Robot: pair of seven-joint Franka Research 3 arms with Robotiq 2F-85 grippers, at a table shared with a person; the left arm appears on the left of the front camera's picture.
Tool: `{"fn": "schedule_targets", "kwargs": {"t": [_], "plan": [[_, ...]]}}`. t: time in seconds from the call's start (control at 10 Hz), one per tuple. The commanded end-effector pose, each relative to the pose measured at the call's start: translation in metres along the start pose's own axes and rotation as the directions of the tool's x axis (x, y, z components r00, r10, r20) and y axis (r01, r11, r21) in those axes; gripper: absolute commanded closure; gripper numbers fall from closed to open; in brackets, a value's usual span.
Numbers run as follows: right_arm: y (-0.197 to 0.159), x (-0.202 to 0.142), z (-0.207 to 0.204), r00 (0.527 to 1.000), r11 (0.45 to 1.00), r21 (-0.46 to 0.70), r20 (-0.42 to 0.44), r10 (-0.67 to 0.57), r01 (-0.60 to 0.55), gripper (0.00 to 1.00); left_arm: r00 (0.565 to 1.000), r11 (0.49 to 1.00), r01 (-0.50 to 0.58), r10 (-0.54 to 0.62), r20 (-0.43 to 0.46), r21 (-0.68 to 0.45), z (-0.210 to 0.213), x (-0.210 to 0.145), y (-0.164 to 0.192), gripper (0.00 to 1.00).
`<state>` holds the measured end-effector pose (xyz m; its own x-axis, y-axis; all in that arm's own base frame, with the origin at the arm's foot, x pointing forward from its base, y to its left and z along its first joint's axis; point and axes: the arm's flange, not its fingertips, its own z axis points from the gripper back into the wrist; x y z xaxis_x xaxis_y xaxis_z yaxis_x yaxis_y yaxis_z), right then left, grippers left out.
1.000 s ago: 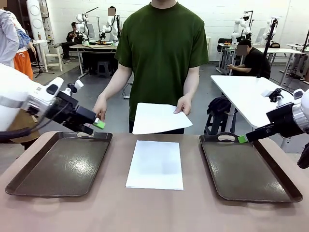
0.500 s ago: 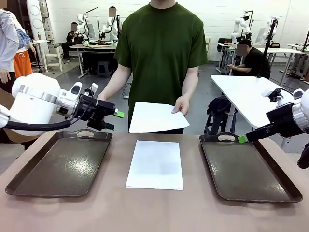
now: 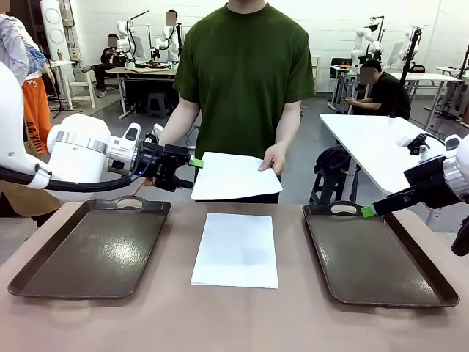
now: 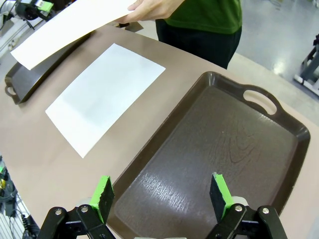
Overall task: Sort the A4 documents.
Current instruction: Receive the A4 Paper.
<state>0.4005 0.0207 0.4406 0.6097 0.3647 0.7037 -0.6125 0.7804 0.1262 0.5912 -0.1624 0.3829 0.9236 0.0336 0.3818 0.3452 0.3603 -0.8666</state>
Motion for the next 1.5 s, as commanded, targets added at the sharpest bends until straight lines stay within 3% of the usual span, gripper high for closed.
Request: {"fn": "schedule_targets", "kwargs": {"t": [0.0,0.2,0.7,0.8,1.0,1.1,1.2,1.3,1.4], "plan": [[-0.001,-0.001,-0.004,1.0,1.0,0.008,0.001,-0.008,0.008,0.0,0.999,0.997,-0.025,0.027,0.024,-0.077,-0.018,0.015,0.009,0.0],[-0.001,-0.001,-0.004,1.0,1.0,0.008,0.001,-0.008,0.008,0.0,0.996,0.986,-0.065,0.073,0.048,-0.154,-0.031,0.024,0.015,0.0],[-0.001,-0.001,-0.004,1.0,1.0,0.008,0.001,-0.008,0.008,0.0,0.97,0.957,-0.238,0.227,-0.085,-0.167,-0.042,0.014,0.033,0.0],[-0.001,-0.001,-0.004,1.0,1.0,0.008,0.001,-0.008,0.008,0.0,0.97,0.943,-0.245,0.238,-0.059,-0.227,-0.043,0.012,0.033,0.16],[-0.001,-0.001,-0.004,1.0,1.0,0.008,0.001,-0.008,0.008,0.0,0.971,0.939,-0.241,0.231,-0.069,-0.245,-0.04,0.01,0.031,0.2],[-0.001,-0.001,-0.004,1.0,1.0,0.008,0.001,-0.008,0.008,0.0,0.97,0.941,-0.243,0.232,-0.075,-0.234,-0.038,0.01,0.029,0.4],[-0.001,-0.001,-0.004,1.0,1.0,0.008,0.001,-0.008,0.008,0.0,0.968,0.94,-0.249,0.236,-0.083,-0.232,-0.036,0.01,0.029,0.36],[-0.001,-0.001,-0.004,1.0,1.0,0.008,0.001,-0.008,0.008,0.0,0.968,0.941,-0.249,0.236,-0.083,-0.229,-0.037,0.009,0.029,0.6],[-0.001,-0.001,-0.004,1.0,1.0,0.008,0.001,-0.008,0.008,0.0,0.968,0.94,-0.25,0.237,-0.083,-0.232,-0.035,0.01,0.03,0.42]]}}
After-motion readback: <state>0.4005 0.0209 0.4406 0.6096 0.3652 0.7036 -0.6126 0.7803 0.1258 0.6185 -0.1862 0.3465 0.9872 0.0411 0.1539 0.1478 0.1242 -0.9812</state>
